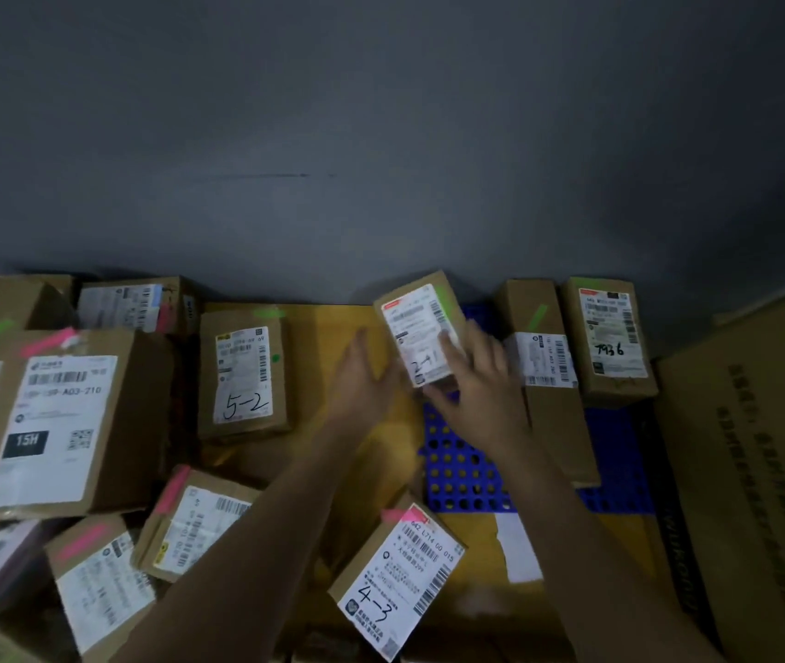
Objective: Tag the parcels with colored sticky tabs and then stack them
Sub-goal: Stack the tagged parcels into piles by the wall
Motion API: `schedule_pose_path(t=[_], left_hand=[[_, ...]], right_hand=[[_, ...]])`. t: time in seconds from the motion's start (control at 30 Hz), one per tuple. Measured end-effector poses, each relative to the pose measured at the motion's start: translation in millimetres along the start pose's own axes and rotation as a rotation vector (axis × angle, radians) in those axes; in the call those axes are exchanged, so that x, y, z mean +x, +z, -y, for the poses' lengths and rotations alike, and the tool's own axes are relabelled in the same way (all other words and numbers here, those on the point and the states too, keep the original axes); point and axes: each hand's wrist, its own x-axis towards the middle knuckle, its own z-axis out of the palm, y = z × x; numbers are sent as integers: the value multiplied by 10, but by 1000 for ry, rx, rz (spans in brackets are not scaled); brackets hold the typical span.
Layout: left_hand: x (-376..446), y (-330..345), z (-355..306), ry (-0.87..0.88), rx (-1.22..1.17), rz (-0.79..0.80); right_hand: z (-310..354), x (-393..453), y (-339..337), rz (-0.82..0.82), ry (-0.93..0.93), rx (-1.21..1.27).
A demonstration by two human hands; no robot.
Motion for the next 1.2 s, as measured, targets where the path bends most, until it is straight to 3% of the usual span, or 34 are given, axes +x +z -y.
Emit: schedule_pose_path(t=[0.07, 0.17, 0.23, 0.33, 0.5, 0.73, 0.9, 0.97, 1.03, 1.1, 1.17, 1.2], left_hand=[[112, -269, 268, -66, 236, -90], [220, -631, 619, -242, 495, -86], [259, -744, 757, -334, 440, -72], [288, -777, 859, -398, 385, -77], [360, -783, 902, -427, 388, -98], [313, -720, 845, -407, 422, -131], [1, -596, 529, -260, 456, -188], [-204, -567, 367, -167, 407, -201], [-426, -530, 167, -96, 309, -156], [-647, -480, -89, -54, 188, -90], [-834, -407, -333, -14, 93, -38], [-912, -367, -446, 10, 61, -19]], right_hand=[[-47, 82, 53, 10, -28, -154], [-14, 118, 48, -52, 170, -175], [35, 45, 70, -70, 233, -192], [113, -47, 158, 71, 244, -154], [199, 11, 160, 59, 287, -71], [198, -290, 203, -213, 461, -149], [262, -106, 142, -45, 539, -92], [312, -109, 24, -99, 442, 9], [379, -295, -136, -111, 285, 344], [444, -598, -285, 20, 191, 777], [520, -871, -407, 162, 177, 1023], [536, -970, -449, 150, 166, 1110]])
